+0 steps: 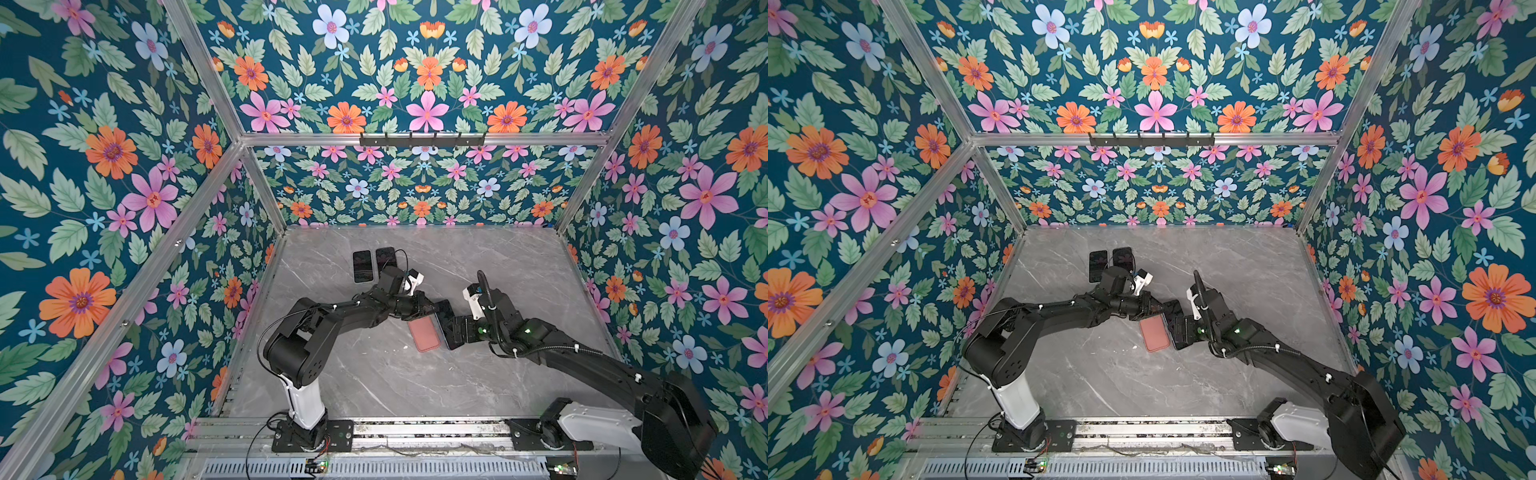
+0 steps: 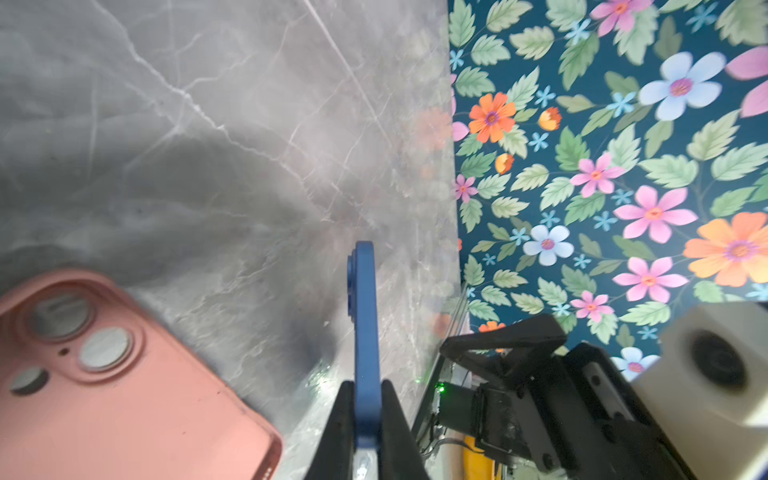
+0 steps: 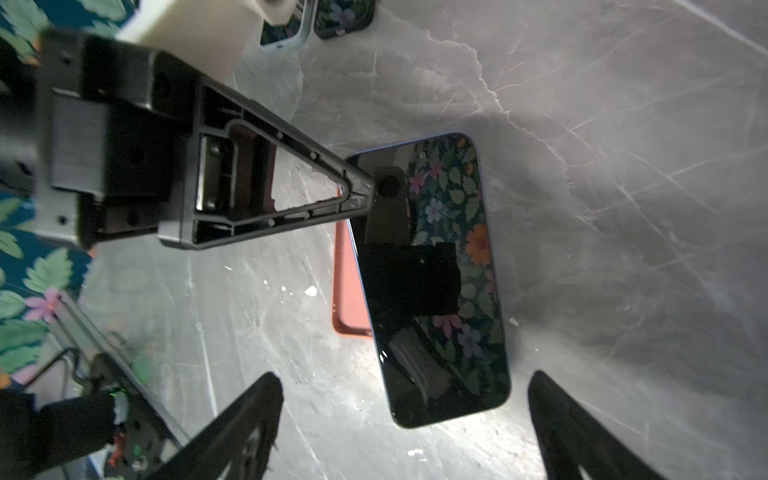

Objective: Put the phone into the phone case

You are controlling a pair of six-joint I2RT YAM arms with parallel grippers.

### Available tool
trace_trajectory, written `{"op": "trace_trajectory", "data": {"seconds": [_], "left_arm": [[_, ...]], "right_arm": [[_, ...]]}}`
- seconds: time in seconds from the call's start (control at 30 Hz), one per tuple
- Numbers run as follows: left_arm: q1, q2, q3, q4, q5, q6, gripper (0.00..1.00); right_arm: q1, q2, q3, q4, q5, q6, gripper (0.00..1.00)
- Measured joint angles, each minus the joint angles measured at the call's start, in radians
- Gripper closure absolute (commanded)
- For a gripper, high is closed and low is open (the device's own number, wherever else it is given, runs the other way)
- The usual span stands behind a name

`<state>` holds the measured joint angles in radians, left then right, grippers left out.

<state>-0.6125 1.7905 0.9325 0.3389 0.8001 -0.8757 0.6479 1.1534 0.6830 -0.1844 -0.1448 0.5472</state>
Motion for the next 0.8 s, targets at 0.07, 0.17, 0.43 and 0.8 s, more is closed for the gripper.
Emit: {"op": "trace_trajectory", "data": {"seconds": [0.07, 0.17, 0.43, 0.8], "left_arm": [[0.002, -0.002, -0.016, 0.045, 0.000, -0.045, 0.88], [0.002, -0.001, -0.042, 0.135, 0.002, -0.129, 0.89], [0.021, 0.002, -0.071, 0.370, -0.008, -0.317, 0.91], [0.035, 0.058, -0.129, 0.688, -0.036, -0.547, 0.92]], "right_arm": [[-0.016, -0.051, -0.035, 0.032, -0.020, 0.071, 0.10], [-0.048, -0.136, -0.087, 0.081, -0.063, 0.173, 0.10], [-0.235, -0.418, -0.269, 0.244, -0.219, 0.406, 0.10], [-0.353, -0.288, -0.420, 0.697, -0.387, 0.811, 0.21]]}}
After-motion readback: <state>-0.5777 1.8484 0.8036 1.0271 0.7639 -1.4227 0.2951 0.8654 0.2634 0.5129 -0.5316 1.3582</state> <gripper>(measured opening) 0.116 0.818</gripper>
